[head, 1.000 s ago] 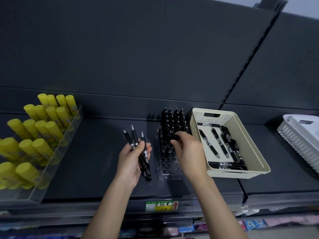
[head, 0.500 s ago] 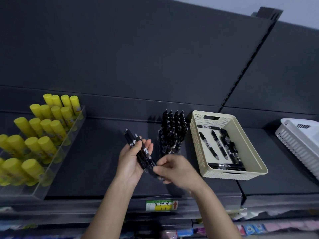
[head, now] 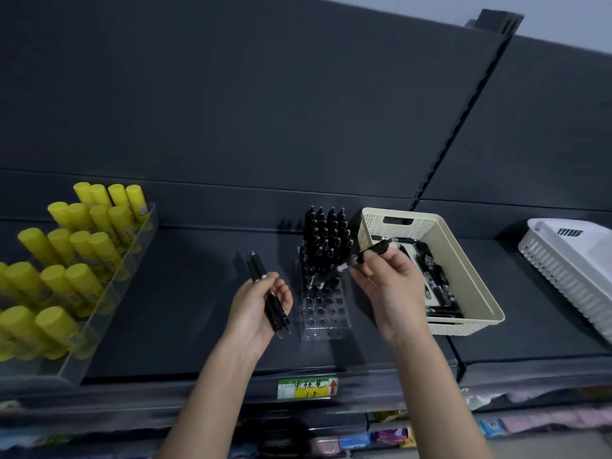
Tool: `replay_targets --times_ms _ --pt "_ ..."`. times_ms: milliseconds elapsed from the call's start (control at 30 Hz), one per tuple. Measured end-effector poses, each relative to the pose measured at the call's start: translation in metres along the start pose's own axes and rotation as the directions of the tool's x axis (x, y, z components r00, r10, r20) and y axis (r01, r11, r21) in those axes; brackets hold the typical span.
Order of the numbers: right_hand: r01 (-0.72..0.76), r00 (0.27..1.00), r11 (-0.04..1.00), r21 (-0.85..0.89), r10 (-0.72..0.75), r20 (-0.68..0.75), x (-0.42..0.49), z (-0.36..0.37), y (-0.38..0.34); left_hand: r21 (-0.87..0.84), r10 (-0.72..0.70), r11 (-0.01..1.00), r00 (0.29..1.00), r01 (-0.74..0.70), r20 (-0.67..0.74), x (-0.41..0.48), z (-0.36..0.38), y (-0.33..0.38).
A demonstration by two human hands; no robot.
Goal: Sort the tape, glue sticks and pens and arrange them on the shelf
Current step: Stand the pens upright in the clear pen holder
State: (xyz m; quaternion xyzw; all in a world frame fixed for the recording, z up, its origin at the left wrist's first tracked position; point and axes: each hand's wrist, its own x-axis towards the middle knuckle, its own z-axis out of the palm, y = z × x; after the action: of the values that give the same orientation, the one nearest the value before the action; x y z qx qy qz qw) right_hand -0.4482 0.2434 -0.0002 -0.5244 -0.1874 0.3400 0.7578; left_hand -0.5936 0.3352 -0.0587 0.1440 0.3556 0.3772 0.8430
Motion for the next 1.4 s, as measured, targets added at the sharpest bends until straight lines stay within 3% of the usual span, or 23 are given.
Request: replay_targets --times_ms 67,167,333,467,567,700,900,1000,1067,1133,1233,1400 --pt "0.083 0.994 0.994 -0.065 -0.088 -0.067 0.006 -0.004 0.000 -0.009 -0.013 1.000 0.999 0.013 -0.033 0.002 -0.002 0.001" --pt "0.187 0.958 0.897 -0.400 -0.257 -0.129 0.013 -0.006 0.007 0.021 -0.011 1.000 1.000 0.011 -0.014 0.003 -0.004 -0.001" --pt "0.299 0.919 0.664 -0.686 -0.393 0.020 0.018 0.001 0.019 0.149 0.043 0.988 0.999 -0.045 0.018 0.004 -0.005 -0.002" --pt "0.316 0.920 0.547 -0.775 -0.376 0.110 0.023 0.000 0.031 0.289 0.124 0.950 0.992 -0.117 -0.006 0.002 -0.005 -0.003" --pt "0.314 0.925 0.458 -0.831 -0.346 0.159 0.024 0.000 0.037 0.294 0.142 0.947 0.990 -0.129 -0.022 0.000 -0.005 -0.001" --pt "0.313 0.931 0.419 -0.852 -0.311 0.190 0.023 -0.002 0.047 0.267 0.141 0.954 0.990 -0.133 -0.010 0.000 -0.005 0.002" --pt "0.304 0.929 0.431 -0.850 -0.332 0.164 0.019 -0.006 0.044 0.198 0.126 0.971 0.991 -0.133 0.046 -0.001 -0.005 0.003" --pt "0.264 0.941 0.517 -0.814 -0.323 0.099 0.009 -0.007 0.043 0.163 0.125 0.977 0.989 -0.136 0.075 -0.001 -0.003 0.002" --pt "0.216 0.969 0.595 -0.774 -0.229 0.095 0.002 -0.007 0.044 0.151 0.122 0.980 0.990 -0.132 0.074 0.000 0.000 0.000" --pt "0.149 0.985 0.671 -0.726 -0.034 0.171 -0.003 -0.004 0.044 0.137 0.116 0.983 0.990 -0.126 0.076 0.000 0.004 -0.003" --pt "0.100 0.940 0.711 -0.696 0.161 0.300 -0.009 0.000 0.048 0.148 0.113 0.981 0.989 -0.127 0.096 0.000 0.008 -0.006" --pt "0.106 0.973 0.815 -0.569 0.033 0.228 -0.009 -0.003 0.043 0.148 0.078 0.985 0.993 -0.091 0.089 -0.001 0.008 -0.007"
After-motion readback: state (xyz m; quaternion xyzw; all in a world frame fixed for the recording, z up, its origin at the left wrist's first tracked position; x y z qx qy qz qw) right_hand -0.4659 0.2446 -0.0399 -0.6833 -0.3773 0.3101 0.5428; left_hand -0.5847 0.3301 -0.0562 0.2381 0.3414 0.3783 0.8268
